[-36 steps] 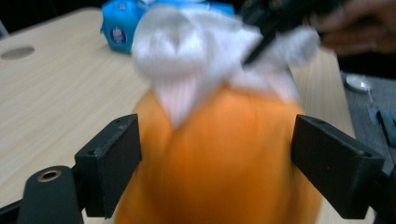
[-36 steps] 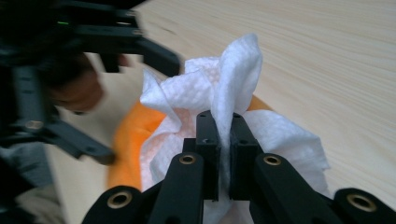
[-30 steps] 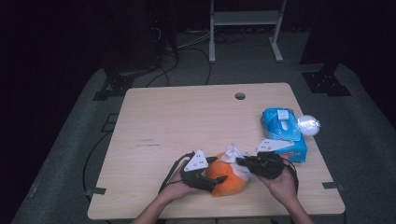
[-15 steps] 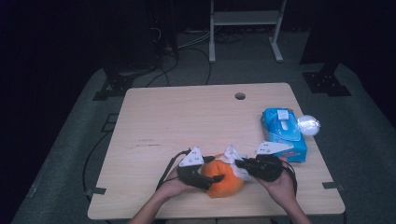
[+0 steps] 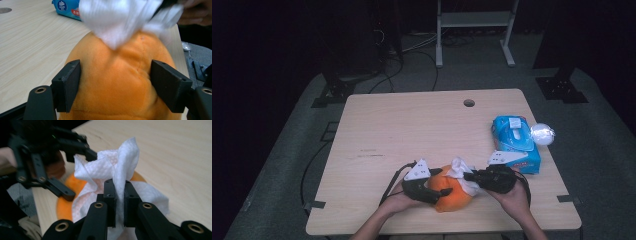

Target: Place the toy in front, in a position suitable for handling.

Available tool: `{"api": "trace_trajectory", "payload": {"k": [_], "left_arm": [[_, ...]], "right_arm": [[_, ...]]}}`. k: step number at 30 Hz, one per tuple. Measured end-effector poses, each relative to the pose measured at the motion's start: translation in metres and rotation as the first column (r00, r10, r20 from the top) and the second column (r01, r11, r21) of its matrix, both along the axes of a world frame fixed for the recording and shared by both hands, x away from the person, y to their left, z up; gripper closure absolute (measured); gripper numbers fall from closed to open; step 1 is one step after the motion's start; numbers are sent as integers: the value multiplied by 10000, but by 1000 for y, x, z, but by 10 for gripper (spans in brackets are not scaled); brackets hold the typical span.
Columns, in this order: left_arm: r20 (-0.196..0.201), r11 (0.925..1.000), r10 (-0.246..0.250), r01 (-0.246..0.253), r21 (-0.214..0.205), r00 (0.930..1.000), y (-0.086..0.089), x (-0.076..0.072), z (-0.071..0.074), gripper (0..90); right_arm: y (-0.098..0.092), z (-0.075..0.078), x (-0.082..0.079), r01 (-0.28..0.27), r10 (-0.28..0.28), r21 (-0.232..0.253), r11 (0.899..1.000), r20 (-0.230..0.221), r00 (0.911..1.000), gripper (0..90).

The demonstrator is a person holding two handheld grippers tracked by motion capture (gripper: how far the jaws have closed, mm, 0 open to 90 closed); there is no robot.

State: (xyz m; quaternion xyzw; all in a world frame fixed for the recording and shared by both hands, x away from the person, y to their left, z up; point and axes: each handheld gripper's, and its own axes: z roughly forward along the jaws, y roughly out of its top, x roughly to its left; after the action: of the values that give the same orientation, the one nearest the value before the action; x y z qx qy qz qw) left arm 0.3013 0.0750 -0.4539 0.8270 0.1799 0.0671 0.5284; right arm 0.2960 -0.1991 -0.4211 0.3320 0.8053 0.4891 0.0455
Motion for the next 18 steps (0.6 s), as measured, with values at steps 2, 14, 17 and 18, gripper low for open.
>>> {"api": "trace_trajectory", "payload": {"k": [2, 14, 17, 18], "left_arm": [[67, 10000, 30, -31, 38, 10000, -2, -1, 0, 257], [-132, 9997, 213, -212, 116, 9997, -3, 6, 15, 80], [-400, 9979, 623, -614, 220, 9973, 2, 11, 11, 51], [-666, 9979, 588, -569, 298, 9960, 1, 12, 7, 39]], "right_arm": [[-6, -3, 6, 265, -269, -255, 9993, -176, 9995, 832], [5, 0, 0, -247, 244, -358, 9991, -88, 9997, 835], [1, 1, -1, -485, 481, -366, 9982, -109, 9988, 835], [0, 1, -1, -508, 503, -267, 9984, -206, 9985, 834]]}}
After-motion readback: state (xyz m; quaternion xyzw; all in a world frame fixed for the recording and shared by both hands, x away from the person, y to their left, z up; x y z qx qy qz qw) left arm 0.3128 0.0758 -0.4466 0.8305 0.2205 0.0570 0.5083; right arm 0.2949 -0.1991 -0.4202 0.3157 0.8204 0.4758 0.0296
